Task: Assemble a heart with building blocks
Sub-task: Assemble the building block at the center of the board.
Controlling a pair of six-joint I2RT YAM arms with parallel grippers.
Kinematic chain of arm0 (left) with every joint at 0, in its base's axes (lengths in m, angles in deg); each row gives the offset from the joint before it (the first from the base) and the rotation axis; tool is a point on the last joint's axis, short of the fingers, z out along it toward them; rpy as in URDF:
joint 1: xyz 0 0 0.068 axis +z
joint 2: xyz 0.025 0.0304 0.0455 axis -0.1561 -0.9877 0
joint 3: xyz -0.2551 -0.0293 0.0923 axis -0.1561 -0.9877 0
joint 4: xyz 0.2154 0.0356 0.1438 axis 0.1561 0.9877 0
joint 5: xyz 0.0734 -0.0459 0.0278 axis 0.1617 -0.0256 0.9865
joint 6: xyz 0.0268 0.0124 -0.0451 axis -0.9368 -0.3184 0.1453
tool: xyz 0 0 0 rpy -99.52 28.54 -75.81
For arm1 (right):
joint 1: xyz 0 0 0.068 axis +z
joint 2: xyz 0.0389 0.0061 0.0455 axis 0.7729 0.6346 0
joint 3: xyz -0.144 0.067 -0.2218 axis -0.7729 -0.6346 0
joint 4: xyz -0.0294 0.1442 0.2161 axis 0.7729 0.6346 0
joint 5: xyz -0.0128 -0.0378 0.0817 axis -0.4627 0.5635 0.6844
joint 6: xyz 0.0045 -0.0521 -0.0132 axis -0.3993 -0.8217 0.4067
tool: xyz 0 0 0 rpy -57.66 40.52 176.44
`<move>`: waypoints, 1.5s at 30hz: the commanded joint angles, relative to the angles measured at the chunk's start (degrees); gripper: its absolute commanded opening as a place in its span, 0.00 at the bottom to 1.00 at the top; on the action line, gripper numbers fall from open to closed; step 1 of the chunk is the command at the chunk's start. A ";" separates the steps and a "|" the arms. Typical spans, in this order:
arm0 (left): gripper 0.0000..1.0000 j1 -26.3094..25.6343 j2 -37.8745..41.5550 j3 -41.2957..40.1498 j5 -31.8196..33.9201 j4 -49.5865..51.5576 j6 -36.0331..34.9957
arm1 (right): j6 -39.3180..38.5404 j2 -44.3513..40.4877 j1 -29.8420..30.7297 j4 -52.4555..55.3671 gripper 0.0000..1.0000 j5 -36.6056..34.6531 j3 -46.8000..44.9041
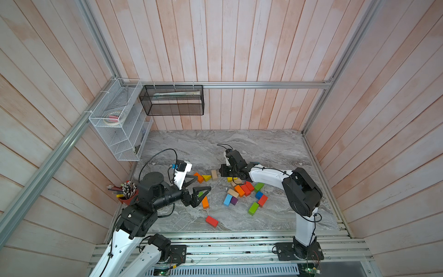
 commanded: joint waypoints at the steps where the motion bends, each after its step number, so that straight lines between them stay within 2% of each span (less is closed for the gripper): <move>1: 1.00 -0.23 0.42 -0.86 -0.29 -1.17 0.49 | -3.66 3.29 0.02 5.49 0.15 -1.72 3.05; 8: 1.00 -0.26 0.44 -0.82 -0.21 -1.21 0.49 | -4.23 6.15 0.71 9.13 0.13 -2.75 5.96; 22: 1.00 -0.25 0.60 -1.00 0.06 -1.21 0.47 | -6.87 9.17 2.63 11.47 0.13 1.14 9.81; 29: 1.00 -0.26 0.69 -1.11 0.15 -1.21 0.45 | -7.31 8.85 3.09 11.26 0.13 4.18 10.13; 34: 1.00 -0.27 0.67 -1.15 0.06 -1.17 0.54 | -7.94 6.28 3.09 8.53 0.13 3.87 7.59; 39: 1.00 -0.23 0.78 -0.77 0.15 -0.65 0.41 | -15.70 2.86 3.19 7.89 0.24 2.02 4.51; 42: 1.00 -0.23 0.98 -0.78 0.49 -0.33 0.20 | -23.54 1.46 3.16 9.20 0.40 1.92 3.81; 45: 1.00 -0.19 0.88 -0.99 0.58 -0.50 0.19 | -29.30 1.77 3.18 11.83 0.50 1.51 5.26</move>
